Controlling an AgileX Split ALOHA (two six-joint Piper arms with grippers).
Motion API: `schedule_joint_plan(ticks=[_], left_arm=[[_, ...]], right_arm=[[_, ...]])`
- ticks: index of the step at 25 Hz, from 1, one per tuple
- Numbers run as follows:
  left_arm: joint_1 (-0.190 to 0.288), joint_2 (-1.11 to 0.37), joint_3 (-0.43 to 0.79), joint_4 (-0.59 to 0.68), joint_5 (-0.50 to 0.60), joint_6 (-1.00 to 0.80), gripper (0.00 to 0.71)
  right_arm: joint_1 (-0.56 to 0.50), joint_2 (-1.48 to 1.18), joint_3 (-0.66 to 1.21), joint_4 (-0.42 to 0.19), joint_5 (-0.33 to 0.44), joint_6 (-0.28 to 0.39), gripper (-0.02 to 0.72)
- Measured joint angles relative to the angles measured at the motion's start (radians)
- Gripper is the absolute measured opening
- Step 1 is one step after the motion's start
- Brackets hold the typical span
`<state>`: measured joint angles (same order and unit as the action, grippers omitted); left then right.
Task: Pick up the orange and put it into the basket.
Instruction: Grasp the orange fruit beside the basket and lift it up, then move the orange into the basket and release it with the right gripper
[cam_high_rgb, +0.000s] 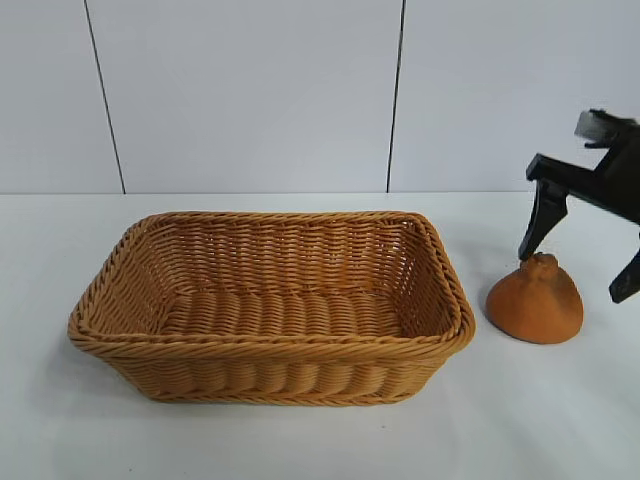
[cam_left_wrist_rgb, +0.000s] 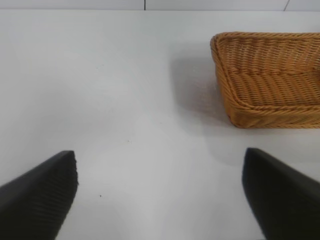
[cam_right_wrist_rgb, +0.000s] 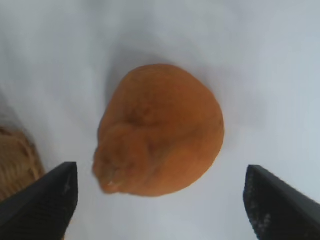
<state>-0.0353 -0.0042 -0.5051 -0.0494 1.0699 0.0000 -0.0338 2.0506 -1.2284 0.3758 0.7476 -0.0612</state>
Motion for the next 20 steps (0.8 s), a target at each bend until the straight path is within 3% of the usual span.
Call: schedule_joint_plan(ticks=[1,2,12,20], left_arm=[[0.000,0.000,0.000,0.000,0.000,0.000,0.636],[0.000,0.000,0.000,0.000,0.000,0.000,0.636],[0.000,0.000,0.000,0.000,0.000,0.000,0.636],[0.000,0.000,0.000,0.000,0.000,0.000,0.636]], right_arm=[[0.000,-0.008,-0.001,0.002,0.000,0.000,0.055],[0.000,-0.018,-0.001,0.003,0.002,-0.001,0.030],[0.018,-0.256,-0.122,-0.016,0.129,-0.030,0.034],[0.243,-0.320,-0.159,-0.020,0.168,-0.007,0.034]])
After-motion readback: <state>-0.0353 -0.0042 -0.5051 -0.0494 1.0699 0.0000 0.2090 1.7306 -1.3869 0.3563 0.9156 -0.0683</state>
